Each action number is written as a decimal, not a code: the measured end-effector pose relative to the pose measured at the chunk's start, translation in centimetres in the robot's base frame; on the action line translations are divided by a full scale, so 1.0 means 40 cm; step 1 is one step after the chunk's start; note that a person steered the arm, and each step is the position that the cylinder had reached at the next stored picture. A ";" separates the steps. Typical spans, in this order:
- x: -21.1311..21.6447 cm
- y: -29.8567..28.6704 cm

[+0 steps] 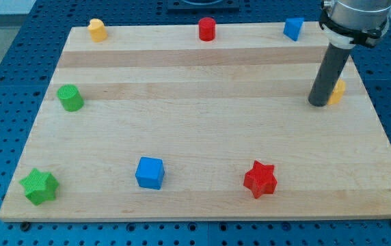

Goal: Slide the green star to the top left of the red star

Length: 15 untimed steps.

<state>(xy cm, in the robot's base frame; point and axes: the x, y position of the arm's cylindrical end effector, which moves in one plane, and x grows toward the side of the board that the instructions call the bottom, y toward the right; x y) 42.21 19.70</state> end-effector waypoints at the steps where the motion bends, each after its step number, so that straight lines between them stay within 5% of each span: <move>1: 0.091 -0.057; 3: 0.347 -0.065; 5: 0.313 -0.062; 6: 0.254 -0.189; 8: 0.207 -0.721; 9: 0.265 -0.906; 11: 0.297 -0.859; 13: 0.247 -1.204; 15: 0.424 -1.252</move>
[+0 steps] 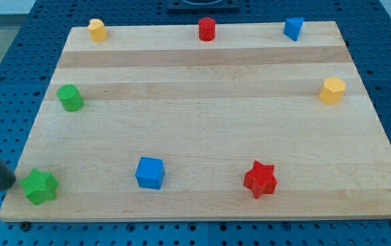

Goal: Slide the green star to the top left of the red star

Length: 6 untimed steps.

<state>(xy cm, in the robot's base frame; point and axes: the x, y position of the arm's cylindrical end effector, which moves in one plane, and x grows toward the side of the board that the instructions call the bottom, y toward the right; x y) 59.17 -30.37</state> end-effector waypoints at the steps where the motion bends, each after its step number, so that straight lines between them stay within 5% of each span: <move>1: 0.062 0.018; 6: -0.260 0.324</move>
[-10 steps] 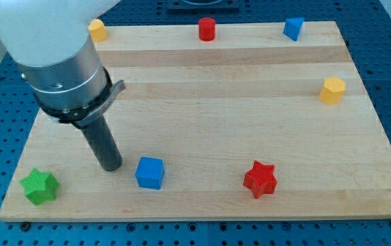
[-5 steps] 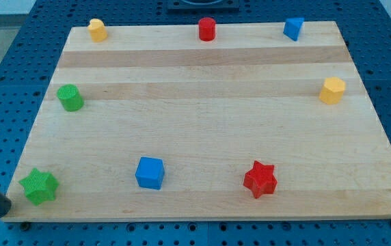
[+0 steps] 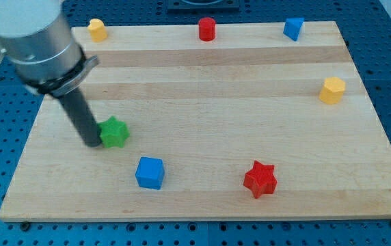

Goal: Slide the green star to the top left of the red star

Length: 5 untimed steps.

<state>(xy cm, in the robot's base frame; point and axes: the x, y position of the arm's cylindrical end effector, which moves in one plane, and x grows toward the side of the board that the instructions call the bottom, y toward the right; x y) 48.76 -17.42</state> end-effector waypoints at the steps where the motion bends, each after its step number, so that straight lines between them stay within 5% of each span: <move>1: -0.066 0.123; 3: -0.089 0.419; 4: -0.009 0.512; 5: 0.019 0.474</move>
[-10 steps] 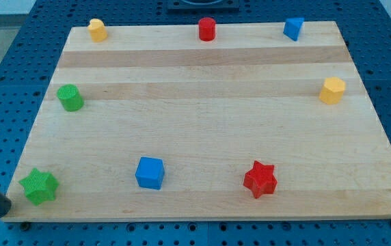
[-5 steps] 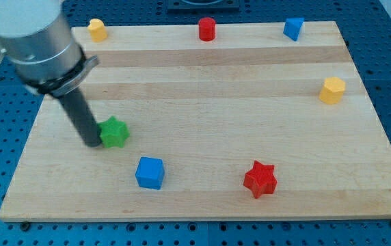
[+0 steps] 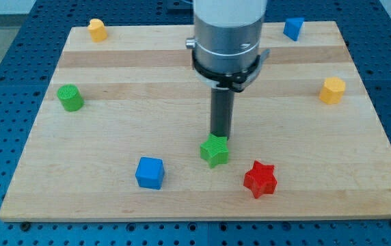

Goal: Slide the green star to the top left of the red star

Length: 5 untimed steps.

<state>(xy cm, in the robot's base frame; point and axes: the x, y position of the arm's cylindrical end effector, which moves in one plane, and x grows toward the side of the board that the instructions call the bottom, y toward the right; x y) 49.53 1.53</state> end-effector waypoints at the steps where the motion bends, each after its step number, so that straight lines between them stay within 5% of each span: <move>1: 0.003 -0.097; 5: 0.181 -0.149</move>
